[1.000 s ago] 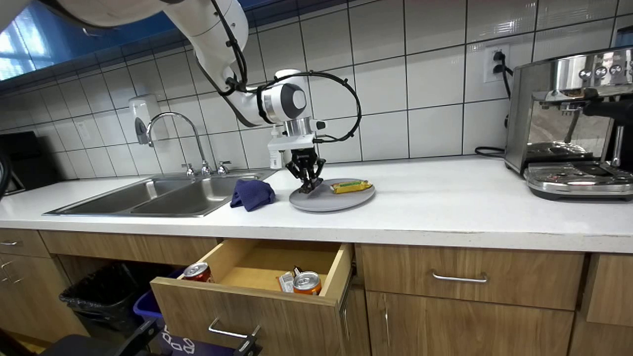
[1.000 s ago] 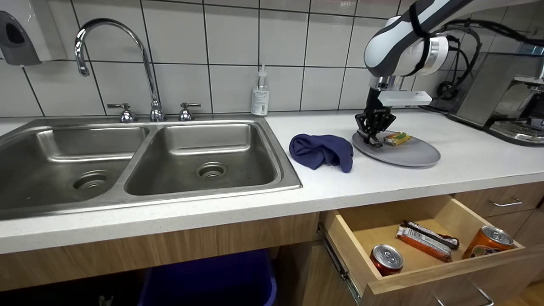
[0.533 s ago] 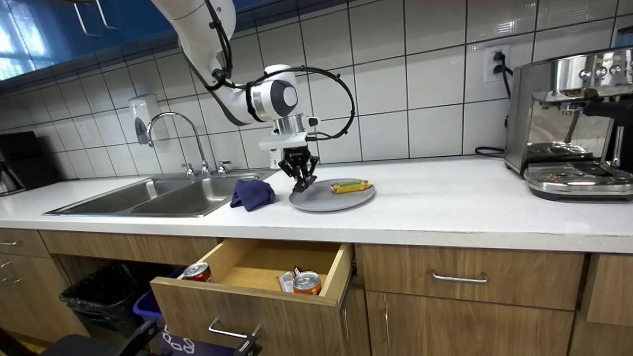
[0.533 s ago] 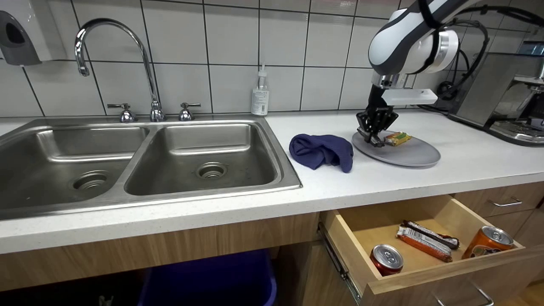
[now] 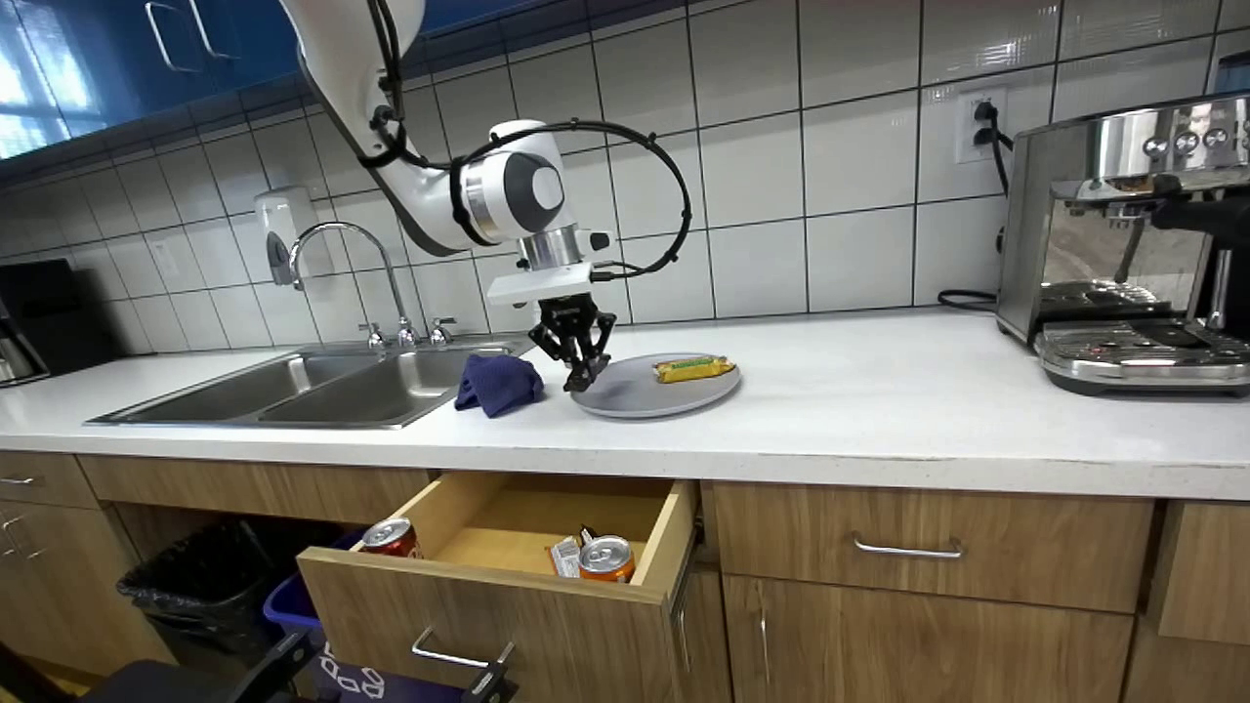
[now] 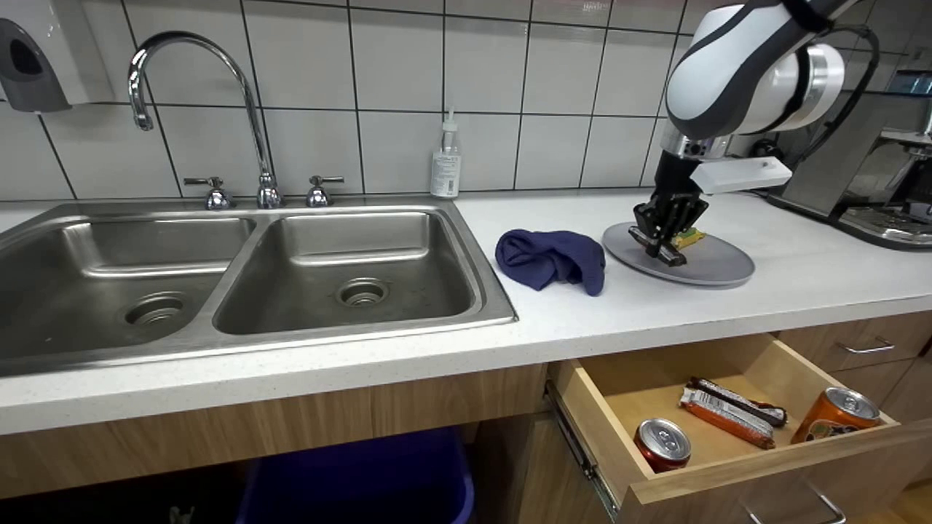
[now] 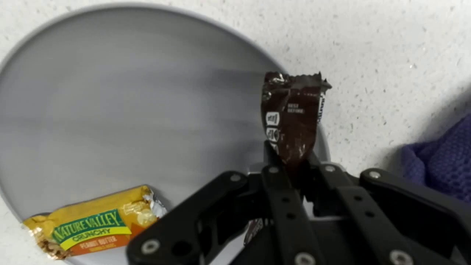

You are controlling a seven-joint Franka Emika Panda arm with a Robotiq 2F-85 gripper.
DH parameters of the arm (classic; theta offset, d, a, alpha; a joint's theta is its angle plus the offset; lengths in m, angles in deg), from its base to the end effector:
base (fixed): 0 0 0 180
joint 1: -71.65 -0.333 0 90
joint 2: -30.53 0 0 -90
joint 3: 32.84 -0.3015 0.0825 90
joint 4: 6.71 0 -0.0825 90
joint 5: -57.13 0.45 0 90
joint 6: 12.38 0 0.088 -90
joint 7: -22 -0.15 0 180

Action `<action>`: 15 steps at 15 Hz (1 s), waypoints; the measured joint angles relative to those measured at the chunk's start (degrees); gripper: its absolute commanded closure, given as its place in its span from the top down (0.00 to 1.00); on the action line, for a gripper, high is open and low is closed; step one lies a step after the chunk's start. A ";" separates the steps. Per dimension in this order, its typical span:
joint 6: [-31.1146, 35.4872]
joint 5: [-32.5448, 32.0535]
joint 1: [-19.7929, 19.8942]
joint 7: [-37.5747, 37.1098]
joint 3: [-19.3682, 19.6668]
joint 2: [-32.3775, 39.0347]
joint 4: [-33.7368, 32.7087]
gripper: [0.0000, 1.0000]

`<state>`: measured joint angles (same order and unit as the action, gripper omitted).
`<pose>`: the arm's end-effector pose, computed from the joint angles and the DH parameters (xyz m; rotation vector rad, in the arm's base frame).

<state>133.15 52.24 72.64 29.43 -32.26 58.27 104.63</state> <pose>0.6745 -0.0197 0.1363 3.0604 0.2629 0.1654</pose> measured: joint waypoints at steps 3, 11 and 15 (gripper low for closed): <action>2.07 -1.04 0.25 1.65 0.18 -4.74 7.19 0.04; 5.61 -2.77 1.37 7.96 0.93 -17.93 25.42 0.04; 6.07 -6.51 1.38 11.09 1.71 -23.35 32.70 0.04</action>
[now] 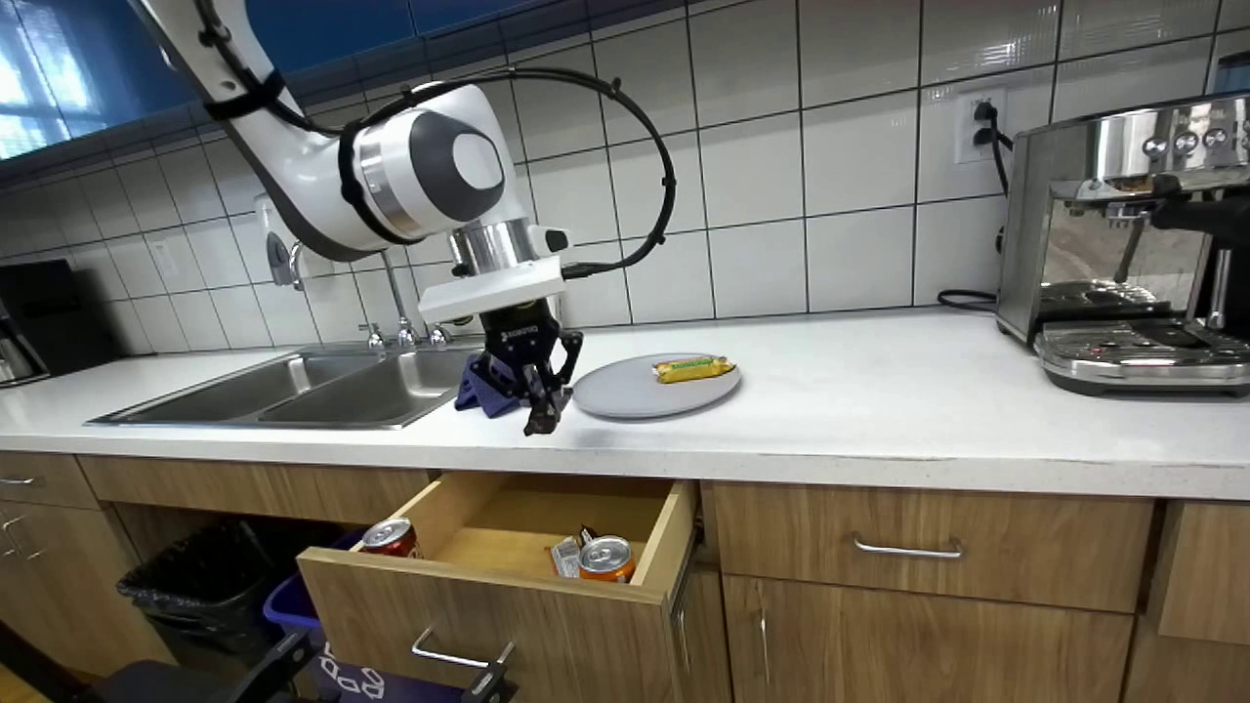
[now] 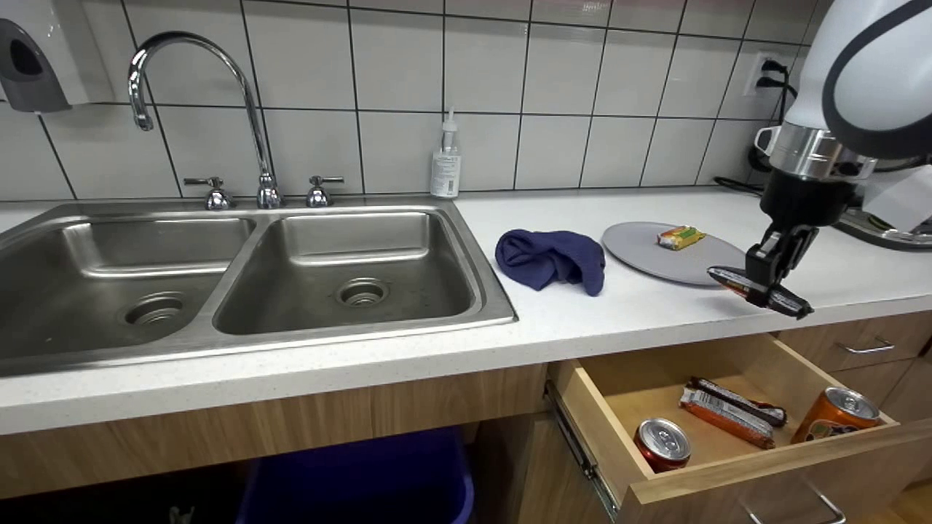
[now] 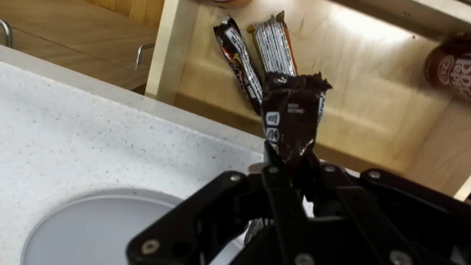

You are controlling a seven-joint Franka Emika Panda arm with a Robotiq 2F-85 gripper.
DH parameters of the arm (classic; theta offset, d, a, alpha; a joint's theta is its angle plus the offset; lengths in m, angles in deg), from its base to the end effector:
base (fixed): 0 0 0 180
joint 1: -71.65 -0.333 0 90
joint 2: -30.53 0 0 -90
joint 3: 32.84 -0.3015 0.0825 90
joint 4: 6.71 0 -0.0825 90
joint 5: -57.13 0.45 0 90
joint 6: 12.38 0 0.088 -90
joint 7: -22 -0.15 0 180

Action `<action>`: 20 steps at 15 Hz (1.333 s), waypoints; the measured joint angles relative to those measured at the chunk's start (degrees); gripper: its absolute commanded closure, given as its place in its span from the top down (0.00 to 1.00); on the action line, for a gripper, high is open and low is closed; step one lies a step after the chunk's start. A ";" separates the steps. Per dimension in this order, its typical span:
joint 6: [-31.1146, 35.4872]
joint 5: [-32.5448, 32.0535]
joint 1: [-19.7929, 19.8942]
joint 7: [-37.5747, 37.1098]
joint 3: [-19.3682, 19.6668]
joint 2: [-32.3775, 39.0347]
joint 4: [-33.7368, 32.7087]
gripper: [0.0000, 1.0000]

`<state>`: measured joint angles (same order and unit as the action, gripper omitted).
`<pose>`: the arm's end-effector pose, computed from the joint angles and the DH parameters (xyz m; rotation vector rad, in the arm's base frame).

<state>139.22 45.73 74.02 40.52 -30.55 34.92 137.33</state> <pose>0.5057 -0.0405 0.1422 2.9650 0.6237 0.0503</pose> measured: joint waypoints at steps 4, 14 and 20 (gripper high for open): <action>0.07 -5.08 0.00 3.29 1.00 -3.62 5.24 0.04; 1.32 -12.13 0.00 13.49 2.16 -5.27 10.48 0.04; 1.37 -15.03 -0.11 16.94 1.94 -4.36 10.45 0.04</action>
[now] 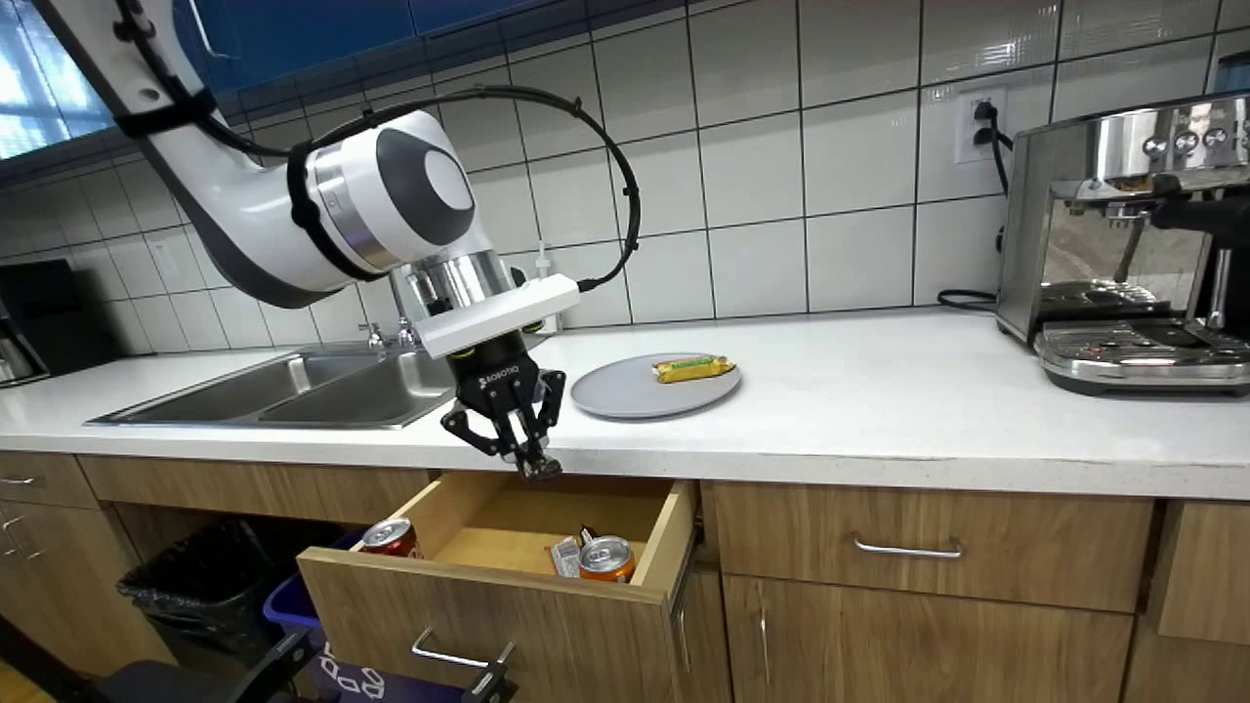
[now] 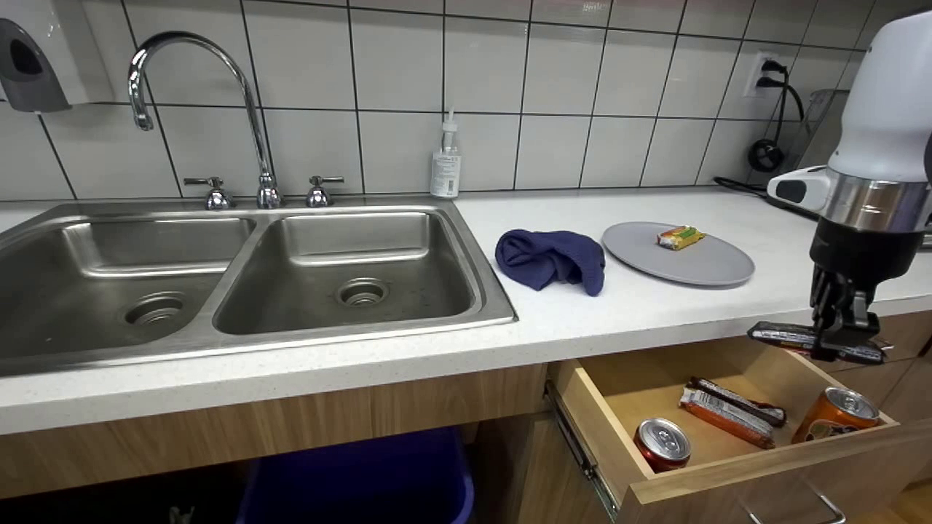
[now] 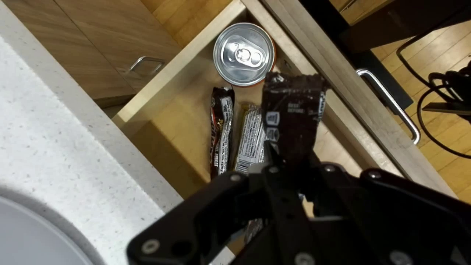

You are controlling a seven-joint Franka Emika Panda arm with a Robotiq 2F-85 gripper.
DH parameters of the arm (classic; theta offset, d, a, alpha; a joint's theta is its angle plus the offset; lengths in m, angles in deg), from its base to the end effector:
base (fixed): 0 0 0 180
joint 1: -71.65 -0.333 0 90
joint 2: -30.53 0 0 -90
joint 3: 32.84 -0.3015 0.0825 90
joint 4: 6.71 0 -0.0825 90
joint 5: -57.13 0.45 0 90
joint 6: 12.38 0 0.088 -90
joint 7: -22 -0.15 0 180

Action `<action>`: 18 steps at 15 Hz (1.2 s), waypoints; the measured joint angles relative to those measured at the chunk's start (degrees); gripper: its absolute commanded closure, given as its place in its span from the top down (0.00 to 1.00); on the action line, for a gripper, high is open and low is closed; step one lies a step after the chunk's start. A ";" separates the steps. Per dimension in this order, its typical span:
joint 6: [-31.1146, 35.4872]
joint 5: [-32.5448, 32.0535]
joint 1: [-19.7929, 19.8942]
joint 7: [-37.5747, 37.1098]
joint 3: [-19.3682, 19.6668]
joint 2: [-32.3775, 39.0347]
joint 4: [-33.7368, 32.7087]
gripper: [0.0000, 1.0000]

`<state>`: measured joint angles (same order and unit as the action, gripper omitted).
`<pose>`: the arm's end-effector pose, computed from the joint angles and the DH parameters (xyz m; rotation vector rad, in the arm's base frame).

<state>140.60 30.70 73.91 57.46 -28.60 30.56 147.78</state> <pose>0.4314 -0.0446 0.1109 2.6504 1.3142 -0.1440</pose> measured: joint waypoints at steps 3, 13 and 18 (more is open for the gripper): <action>0.27 -2.04 -0.18 0.00 -0.47 1.29 -0.54 0.04; 0.37 -3.63 -2.80 -0.06 -2.44 10.19 -8.17 0.04; 0.09 -3.65 -3.44 -0.07 -2.48 15.32 -12.71 0.04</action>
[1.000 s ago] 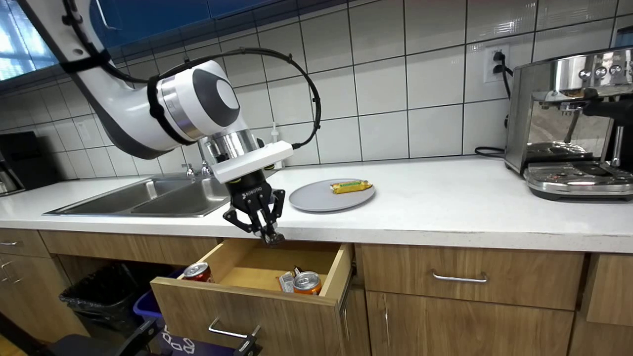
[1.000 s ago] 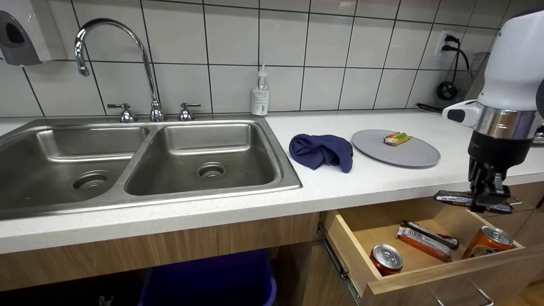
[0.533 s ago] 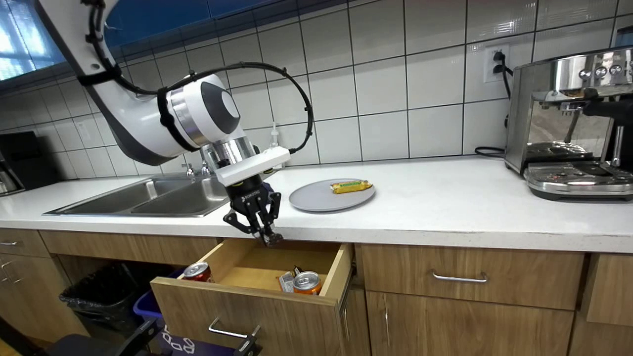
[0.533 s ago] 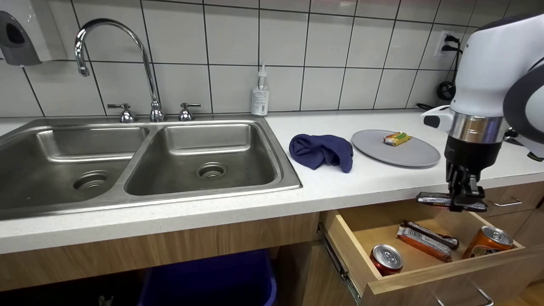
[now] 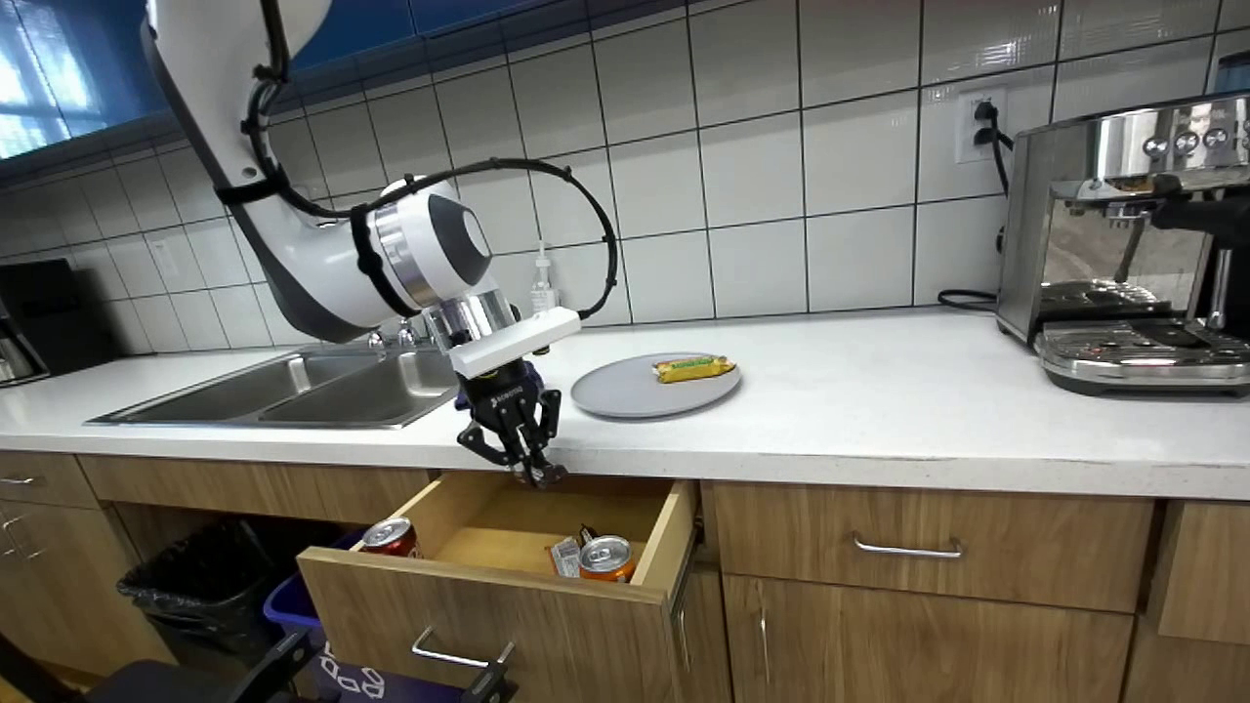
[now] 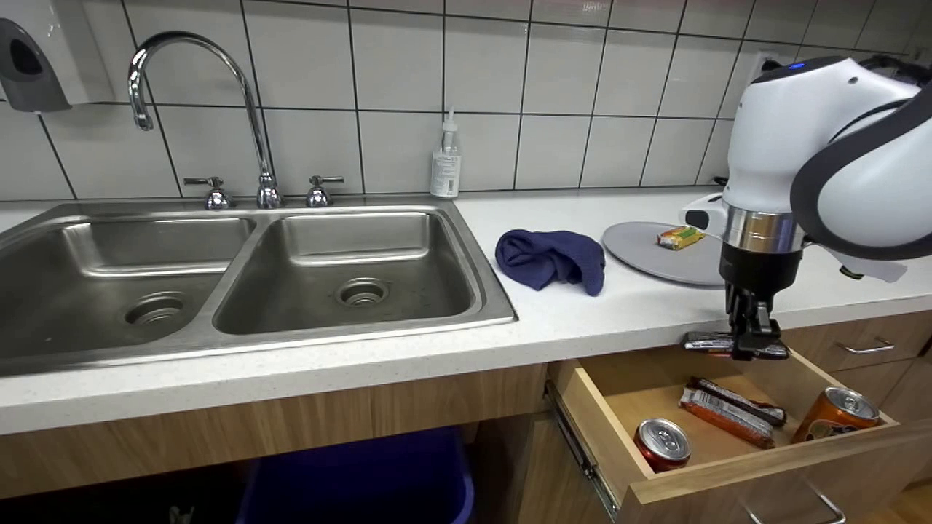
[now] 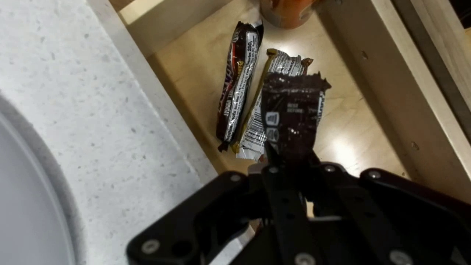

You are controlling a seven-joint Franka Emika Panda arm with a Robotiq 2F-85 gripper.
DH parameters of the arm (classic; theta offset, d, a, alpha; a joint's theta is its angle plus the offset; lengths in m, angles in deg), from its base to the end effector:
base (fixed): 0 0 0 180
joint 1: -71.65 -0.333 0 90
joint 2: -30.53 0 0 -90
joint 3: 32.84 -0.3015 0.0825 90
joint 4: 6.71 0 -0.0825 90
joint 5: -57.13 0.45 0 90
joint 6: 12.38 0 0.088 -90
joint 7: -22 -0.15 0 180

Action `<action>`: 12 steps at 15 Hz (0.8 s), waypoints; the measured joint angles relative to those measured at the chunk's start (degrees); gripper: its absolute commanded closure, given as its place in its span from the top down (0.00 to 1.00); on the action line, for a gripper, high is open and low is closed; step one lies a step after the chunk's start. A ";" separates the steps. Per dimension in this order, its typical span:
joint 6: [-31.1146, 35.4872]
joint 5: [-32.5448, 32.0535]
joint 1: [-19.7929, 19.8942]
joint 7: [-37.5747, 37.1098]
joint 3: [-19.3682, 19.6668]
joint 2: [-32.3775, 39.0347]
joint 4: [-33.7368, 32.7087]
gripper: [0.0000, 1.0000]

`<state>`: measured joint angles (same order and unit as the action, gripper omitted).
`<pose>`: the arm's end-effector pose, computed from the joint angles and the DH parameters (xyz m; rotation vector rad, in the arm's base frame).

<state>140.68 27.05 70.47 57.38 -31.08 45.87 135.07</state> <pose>0.4862 -0.0013 0.0630 2.5170 1.5204 -0.2022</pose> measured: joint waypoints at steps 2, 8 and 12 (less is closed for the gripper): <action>0.00 0.00 0.00 0.00 0.00 1.22 -0.81 0.04; 0.07 -1.50 0.00 -0.02 0.26 2.13 -1.43 0.04; 0.10 -2.77 0.04 -0.13 0.57 2.13 -1.42 0.04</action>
<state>140.79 24.28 70.51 57.26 -30.51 48.01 133.65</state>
